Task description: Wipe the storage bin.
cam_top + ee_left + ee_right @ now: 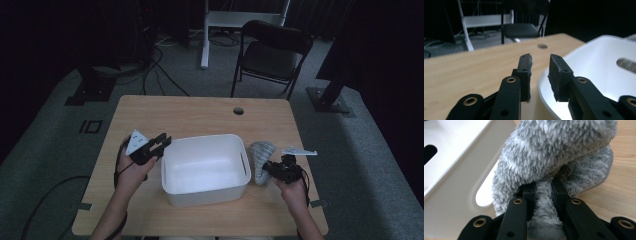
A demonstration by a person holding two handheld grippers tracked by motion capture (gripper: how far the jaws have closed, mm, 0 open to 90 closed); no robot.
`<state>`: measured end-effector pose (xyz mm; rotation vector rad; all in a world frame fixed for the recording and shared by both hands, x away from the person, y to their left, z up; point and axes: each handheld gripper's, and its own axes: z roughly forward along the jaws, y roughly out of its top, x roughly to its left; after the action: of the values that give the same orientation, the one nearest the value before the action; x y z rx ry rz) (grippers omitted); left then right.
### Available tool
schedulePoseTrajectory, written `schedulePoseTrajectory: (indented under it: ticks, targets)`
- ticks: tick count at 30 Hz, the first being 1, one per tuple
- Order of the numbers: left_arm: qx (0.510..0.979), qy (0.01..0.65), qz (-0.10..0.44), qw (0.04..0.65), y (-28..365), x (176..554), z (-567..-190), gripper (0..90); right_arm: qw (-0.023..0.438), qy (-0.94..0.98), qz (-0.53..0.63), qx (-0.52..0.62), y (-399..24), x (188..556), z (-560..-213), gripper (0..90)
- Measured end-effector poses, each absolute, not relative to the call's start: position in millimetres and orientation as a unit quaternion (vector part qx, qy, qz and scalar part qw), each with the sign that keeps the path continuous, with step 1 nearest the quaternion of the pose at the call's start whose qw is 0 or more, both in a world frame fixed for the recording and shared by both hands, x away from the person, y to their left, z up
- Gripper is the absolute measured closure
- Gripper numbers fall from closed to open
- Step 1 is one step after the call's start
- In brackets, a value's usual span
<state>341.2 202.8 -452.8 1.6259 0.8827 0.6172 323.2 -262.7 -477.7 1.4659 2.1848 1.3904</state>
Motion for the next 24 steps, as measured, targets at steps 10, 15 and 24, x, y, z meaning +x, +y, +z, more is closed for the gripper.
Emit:
schedulePoseTrajectory:
  ticks: [10,15,24]
  targets:
    - [0.710,0.333,0.204,0.586,211.7,362.1,-447.4,60.2,0.083,0.725,0.476,0.491,-265.2,322.1,-475.4,78.3]
    - [0.723,0.324,0.178,0.584,207.5,369.1,-448.2,60.1,0.082,0.724,0.476,0.492,-266.1,322.4,-475.8,78.3]
    - [0.755,0.312,0.145,0.559,199.9,375.5,-447.7,70.1,0.082,0.726,0.474,0.491,-267.8,322.2,-476.6,78.3]
